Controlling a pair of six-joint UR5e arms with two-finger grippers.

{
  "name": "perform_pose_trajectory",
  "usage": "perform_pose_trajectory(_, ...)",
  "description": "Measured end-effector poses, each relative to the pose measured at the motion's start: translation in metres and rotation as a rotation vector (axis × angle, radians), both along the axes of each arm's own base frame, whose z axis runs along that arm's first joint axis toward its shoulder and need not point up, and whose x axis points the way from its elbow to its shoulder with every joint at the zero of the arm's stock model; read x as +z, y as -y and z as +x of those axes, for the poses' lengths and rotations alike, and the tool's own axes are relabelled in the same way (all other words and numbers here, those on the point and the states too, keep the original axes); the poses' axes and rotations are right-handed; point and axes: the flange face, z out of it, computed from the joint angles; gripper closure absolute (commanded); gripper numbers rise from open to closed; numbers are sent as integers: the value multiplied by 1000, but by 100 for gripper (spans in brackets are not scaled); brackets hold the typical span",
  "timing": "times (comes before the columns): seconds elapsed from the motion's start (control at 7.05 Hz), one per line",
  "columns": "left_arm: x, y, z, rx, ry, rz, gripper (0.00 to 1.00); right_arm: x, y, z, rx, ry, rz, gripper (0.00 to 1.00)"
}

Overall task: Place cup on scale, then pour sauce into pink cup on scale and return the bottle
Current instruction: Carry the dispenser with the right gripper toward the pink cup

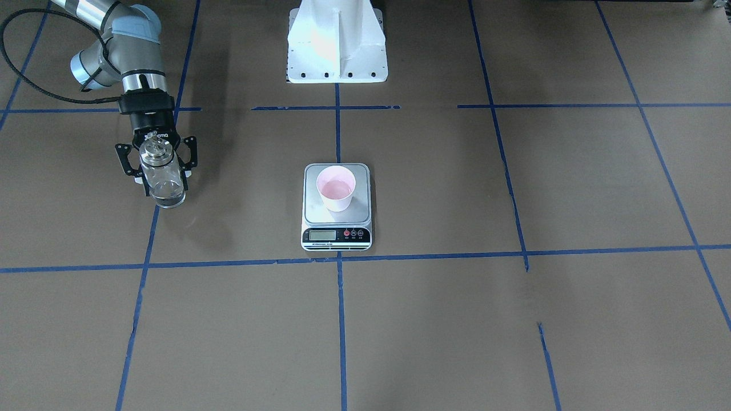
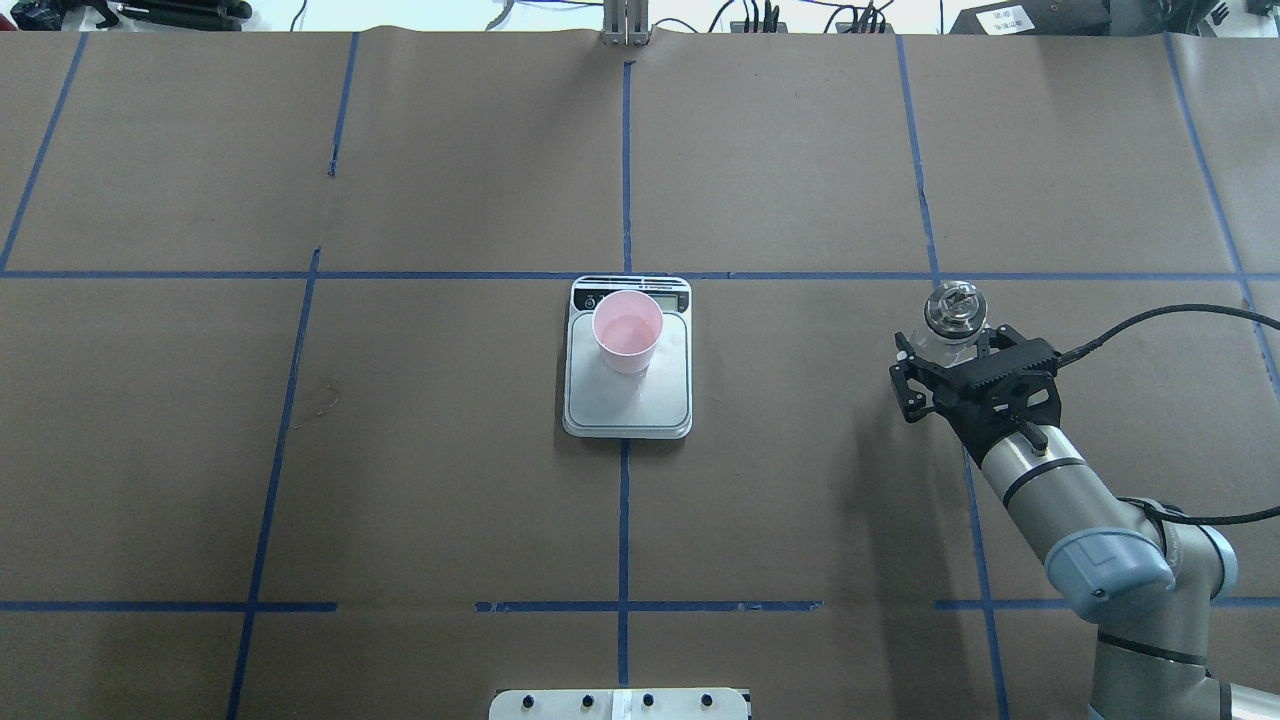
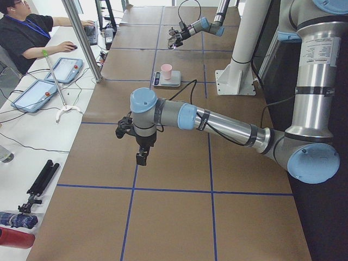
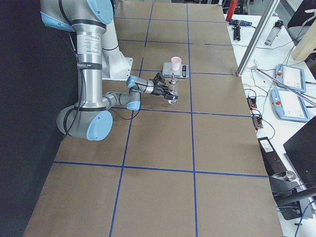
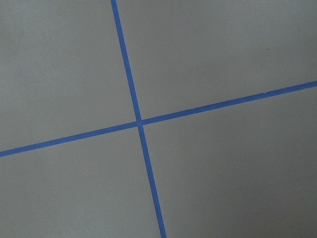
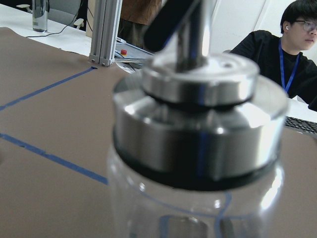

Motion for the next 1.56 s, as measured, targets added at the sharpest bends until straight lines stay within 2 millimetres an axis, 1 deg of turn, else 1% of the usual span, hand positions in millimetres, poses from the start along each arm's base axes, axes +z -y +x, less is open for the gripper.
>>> perform_pose_trajectory(0.14,1,0,0,0,0,-1,0,-3,0,0,-10,-33,15,100)
perform_pose_trajectory(0.28,2,0,0,0,0,-3,0,-7,1,1,-29,-107,55,100)
perform_pose_trajectory(0.43,2,0,0,0,0,-6,0,-19,3,1,-52,-196,124,100)
perform_pose_trajectory(0.71,6,-3,0,0,0,-14,0,-54,5,-4,-60,-167,176,100)
perform_pose_trajectory(0.85,11,-8,0,0,0,-24,0,-62,6,-6,-56,-151,177,100)
perform_pose_trajectory(1.14,18,-15,0,0,-8,-39,0,-66,13,-12,-37,-191,135,100)
perform_pose_trajectory(1.28,19,-17,0,0,-10,-43,0,-77,19,-15,-28,-244,96,100)
perform_pose_trajectory(1.56,21,-17,0,0,-12,-46,0,-112,28,-26,-17,-370,15,100)
